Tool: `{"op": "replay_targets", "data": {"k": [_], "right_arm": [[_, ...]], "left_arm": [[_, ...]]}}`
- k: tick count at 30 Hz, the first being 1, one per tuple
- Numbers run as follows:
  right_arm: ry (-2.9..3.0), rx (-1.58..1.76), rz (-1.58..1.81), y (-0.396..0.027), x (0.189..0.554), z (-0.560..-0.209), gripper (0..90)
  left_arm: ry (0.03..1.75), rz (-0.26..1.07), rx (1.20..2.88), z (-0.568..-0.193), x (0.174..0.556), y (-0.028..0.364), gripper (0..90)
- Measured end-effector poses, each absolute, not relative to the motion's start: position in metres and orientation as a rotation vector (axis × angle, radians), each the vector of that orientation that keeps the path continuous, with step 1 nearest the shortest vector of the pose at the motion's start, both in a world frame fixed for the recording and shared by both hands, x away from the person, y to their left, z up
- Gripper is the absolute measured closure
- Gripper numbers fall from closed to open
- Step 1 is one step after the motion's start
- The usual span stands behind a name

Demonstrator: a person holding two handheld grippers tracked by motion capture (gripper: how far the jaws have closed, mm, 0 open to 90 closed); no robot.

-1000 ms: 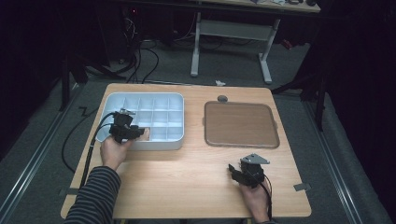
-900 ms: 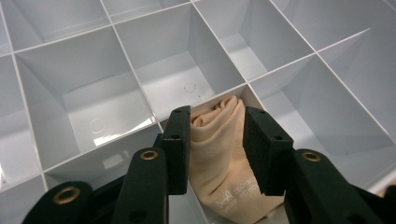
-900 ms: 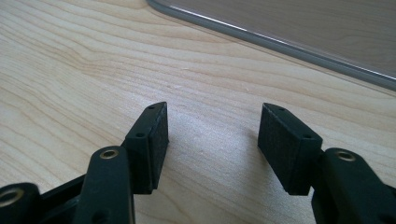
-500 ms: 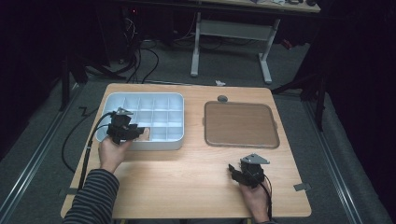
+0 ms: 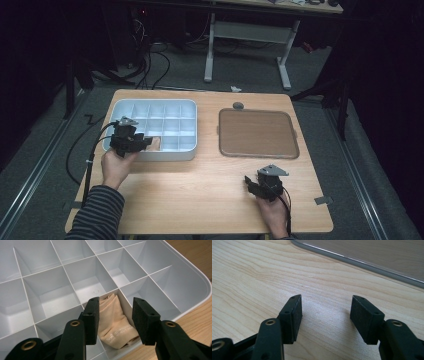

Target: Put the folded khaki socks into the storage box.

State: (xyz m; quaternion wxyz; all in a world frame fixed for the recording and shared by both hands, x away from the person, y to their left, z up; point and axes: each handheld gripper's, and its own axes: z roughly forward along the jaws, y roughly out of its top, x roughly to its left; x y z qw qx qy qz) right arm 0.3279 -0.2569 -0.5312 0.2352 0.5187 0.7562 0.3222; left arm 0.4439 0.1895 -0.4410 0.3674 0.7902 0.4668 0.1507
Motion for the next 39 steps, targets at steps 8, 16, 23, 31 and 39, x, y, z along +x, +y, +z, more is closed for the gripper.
{"op": "replay_targets", "data": {"k": [8, 16, 23, 31, 39], "right_arm": [[2.075, 1.422, 0.884, -0.257, 0.328, -0.531, 43.2], [2.075, 1.423, 0.884, -0.257, 0.328, -0.531, 43.2], [2.074, 1.424, 0.885, -0.257, 0.328, -0.531, 43.2], [2.074, 1.424, 0.885, -0.257, 0.328, -0.531, 43.2], [2.074, 1.424, 0.885, -0.257, 0.328, -0.531, 43.2]], "left_arm": [[1.177, 0.389, 2.011, -0.436, 0.435, 0.19, 57.2], [1.155, 0.391, 2.014, -0.433, 0.427, 0.19, 56.1], [1.145, 0.382, 2.015, -0.433, 0.421, 0.189, 55.1], [1.14, 0.384, 1.993, -0.43, 0.414, 0.194, 54.5], [1.135, 0.378, 1.991, -0.429, 0.407, 0.197, 53.3]]}}
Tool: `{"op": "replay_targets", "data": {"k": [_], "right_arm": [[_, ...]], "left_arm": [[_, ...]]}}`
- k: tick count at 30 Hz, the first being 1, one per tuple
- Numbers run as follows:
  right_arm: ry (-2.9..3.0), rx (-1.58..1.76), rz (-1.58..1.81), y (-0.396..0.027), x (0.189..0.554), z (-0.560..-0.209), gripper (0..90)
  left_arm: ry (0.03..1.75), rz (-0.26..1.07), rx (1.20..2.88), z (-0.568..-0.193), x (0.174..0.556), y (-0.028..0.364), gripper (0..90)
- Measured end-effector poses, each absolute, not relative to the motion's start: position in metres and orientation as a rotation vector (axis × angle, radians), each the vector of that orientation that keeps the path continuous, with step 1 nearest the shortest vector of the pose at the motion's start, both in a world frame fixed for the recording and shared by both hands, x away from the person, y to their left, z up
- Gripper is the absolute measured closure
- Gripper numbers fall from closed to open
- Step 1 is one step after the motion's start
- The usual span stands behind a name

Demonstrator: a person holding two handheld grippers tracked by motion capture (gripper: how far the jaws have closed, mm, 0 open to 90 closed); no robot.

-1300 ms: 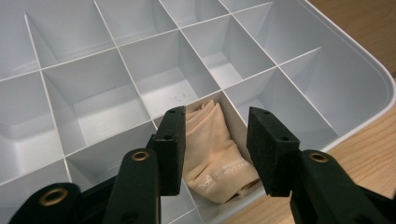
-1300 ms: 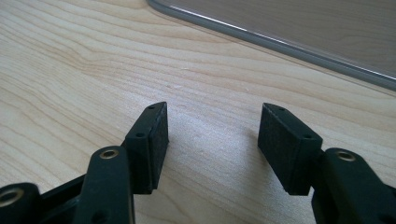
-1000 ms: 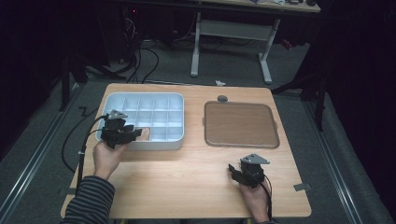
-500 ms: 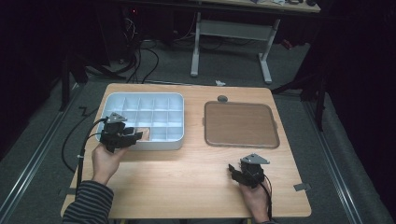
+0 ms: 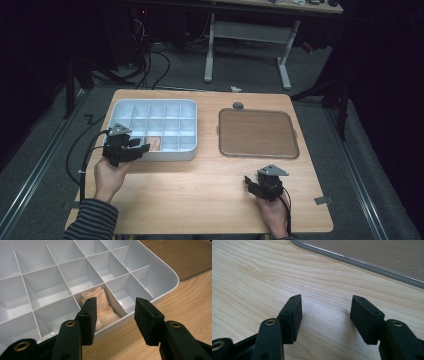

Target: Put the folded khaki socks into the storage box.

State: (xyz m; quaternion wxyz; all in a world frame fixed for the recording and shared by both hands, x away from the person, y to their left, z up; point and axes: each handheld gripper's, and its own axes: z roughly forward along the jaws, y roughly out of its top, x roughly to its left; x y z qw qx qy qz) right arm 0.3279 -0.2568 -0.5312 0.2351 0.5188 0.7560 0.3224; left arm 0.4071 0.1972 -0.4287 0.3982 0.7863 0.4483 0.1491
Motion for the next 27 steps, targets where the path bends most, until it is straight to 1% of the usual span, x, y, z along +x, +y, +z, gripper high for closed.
{"op": "replay_targets", "data": {"k": [16, 20, 27], "right_arm": [[2.075, 1.424, 0.885, -0.257, 0.328, -0.531, 43.1], [2.075, 1.423, 0.885, -0.257, 0.328, -0.531, 43.1], [2.075, 1.424, 0.885, -0.257, 0.328, -0.531, 43.1]], "left_arm": [[1.113, 0.362, 1.975, -0.426, 0.395, 0.197, 52.7], [1.113, 0.352, 1.966, -0.427, 0.392, 0.2, 50.6], [1.115, 0.348, 1.948, -0.429, 0.386, 0.202, 50.4]]}}
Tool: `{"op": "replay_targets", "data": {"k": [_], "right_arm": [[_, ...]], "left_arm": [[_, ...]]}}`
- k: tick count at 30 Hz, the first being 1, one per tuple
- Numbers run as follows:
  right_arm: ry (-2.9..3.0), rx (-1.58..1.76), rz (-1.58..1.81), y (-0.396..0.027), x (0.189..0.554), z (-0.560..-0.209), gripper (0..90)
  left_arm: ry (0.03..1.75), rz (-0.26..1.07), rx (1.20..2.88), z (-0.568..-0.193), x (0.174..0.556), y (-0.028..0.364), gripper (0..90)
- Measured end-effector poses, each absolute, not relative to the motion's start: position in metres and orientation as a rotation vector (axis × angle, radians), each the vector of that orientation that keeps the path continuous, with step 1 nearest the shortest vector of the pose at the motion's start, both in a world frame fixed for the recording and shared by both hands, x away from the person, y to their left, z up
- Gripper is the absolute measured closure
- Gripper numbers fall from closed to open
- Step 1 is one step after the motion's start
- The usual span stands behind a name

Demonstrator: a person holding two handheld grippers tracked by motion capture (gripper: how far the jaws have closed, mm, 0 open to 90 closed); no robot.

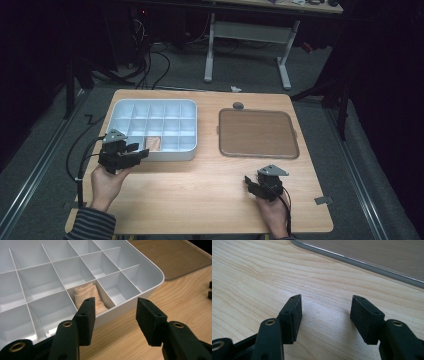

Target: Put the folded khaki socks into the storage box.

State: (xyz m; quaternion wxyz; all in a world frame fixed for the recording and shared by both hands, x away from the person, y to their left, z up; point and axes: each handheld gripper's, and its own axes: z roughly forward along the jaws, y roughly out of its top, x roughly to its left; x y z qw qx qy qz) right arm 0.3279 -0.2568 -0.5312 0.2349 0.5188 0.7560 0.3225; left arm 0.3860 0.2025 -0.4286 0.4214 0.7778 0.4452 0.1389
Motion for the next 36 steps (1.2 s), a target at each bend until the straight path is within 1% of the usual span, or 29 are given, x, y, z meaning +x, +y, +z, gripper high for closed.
{"op": "replay_targets", "data": {"k": [15, 20, 36], "right_arm": [[2.075, 1.424, 0.885, -0.257, 0.328, -0.531, 43.1], [2.075, 1.423, 0.885, -0.257, 0.328, -0.531, 43.1], [2.074, 1.423, 0.885, -0.257, 0.328, -0.531, 43.1]], "left_arm": [[1.115, 0.33, 1.924, -0.434, 0.374, 0.204, 49.3], [1.116, 0.349, 1.937, -0.435, 0.372, 0.203, 49.0], [1.12, 0.332, 1.942, -0.446, 0.366, 0.2, 47.5]]}}
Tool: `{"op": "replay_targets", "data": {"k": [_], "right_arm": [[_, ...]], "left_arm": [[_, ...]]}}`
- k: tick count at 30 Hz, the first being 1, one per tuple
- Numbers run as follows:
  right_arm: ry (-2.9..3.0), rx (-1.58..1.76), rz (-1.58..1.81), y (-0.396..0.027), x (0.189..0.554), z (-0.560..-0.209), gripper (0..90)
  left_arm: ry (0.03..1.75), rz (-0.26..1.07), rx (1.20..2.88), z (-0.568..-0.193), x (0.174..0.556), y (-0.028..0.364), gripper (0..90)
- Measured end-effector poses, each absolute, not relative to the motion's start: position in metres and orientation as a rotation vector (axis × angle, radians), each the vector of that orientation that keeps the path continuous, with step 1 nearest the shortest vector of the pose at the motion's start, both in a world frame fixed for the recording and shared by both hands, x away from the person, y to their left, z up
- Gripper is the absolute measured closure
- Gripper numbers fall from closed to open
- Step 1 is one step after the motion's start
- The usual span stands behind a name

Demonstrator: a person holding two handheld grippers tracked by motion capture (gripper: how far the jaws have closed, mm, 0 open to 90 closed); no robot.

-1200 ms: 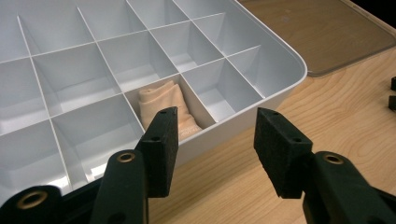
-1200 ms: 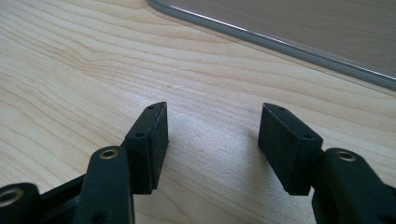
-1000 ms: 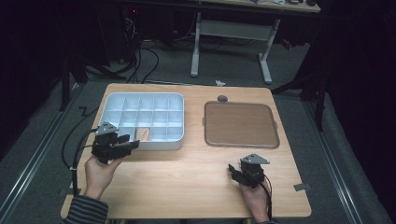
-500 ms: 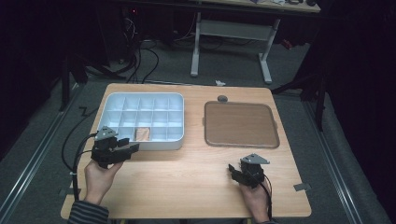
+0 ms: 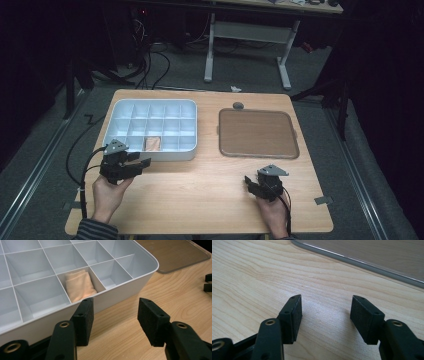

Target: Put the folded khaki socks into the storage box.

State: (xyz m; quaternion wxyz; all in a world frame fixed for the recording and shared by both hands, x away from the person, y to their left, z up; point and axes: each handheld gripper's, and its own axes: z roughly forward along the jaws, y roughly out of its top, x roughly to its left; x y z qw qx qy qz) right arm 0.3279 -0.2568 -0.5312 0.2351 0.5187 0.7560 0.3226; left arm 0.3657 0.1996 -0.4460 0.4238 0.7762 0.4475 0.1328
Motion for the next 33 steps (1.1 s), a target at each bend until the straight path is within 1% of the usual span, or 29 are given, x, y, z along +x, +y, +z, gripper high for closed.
{"op": "replay_targets", "data": {"k": [33], "right_arm": [[2.075, 1.424, 0.885, -0.257, 0.328, -0.531, 43.1]], "left_arm": [[1.165, 0.268, 1.931, -0.48, 0.361, 0.193, 45.7]]}}
